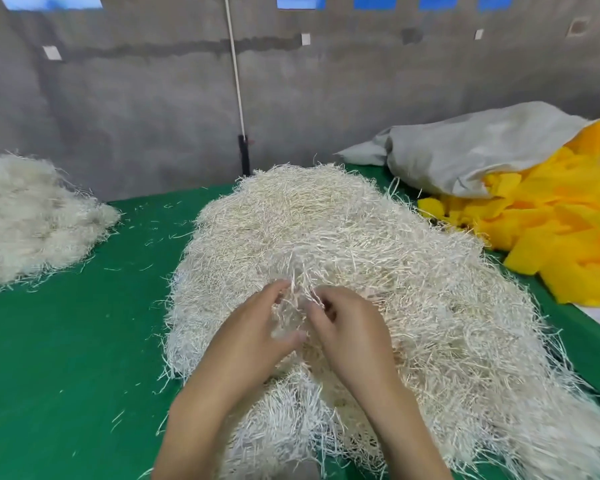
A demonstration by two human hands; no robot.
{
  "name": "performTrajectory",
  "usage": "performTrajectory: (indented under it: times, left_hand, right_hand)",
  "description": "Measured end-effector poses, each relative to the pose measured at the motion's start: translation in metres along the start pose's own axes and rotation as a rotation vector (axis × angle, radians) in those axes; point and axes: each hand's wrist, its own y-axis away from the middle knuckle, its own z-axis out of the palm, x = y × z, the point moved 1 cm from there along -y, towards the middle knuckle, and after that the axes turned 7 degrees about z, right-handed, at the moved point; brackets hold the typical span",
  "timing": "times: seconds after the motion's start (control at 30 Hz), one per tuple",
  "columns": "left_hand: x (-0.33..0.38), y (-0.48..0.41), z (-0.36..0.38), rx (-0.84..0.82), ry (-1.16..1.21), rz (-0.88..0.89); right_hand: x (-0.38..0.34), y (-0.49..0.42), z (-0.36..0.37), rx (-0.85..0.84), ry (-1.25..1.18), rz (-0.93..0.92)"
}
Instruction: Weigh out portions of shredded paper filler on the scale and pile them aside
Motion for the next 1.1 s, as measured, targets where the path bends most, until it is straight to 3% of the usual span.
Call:
performTrajectory:
  times: [0.2, 0.27, 0.37, 0.5, 0.6, 0.8, 0.9, 1.0, 1.1]
  left_hand:
    - [0.005, -0.006, -0.010, 0.226, 0.122, 0.056]
    - [0.004, -0.004, -0.015, 0.340, 0.206, 0.046]
    - [0.001, -0.004, -0.019, 0.457, 0.408, -0.016]
    - [0.001, -0.008, -0.019, 0.559, 0.598, -0.096]
    - [0.002, -0.013, -0.025, 0.720, 0.629, -0.110]
    - [-0.037, -0.024, -0.066, 0.960, 0.968, -0.326]
    - [-0.042, -0.028, -0.081, 1.013, 0.997, -0.353]
    - [-0.039, -0.036, -0.087, 1.021, 1.011, -0.345]
    - [-0.041, -0.043, -0.093, 0.977, 1.059, -0.387]
  right_hand:
    - [-0.035, 0.005, -0.013, -0.216, -0.414, -0.048]
    - [-0.035, 0.006, -0.019, -0.184, -0.476, -0.082]
    - [-0.026, -0.001, -0.021, -0.120, -0.262, -0.155]
    - [-0.011, -0.021, -0.009, -0.216, 0.104, -0.149]
    - [0.004, -0.034, 0.005, -0.207, 0.179, -0.051]
    - [0.060, -0.053, 0.001, -0.183, 0.430, 0.294]
    - [0.066, -0.051, -0.010, -0.264, 0.319, 0.356]
    - [0.048, -0.044, -0.032, -0.316, 0.178, 0.249]
    - [0.012, -0.037, -0.063, -0.057, -0.181, 0.065]
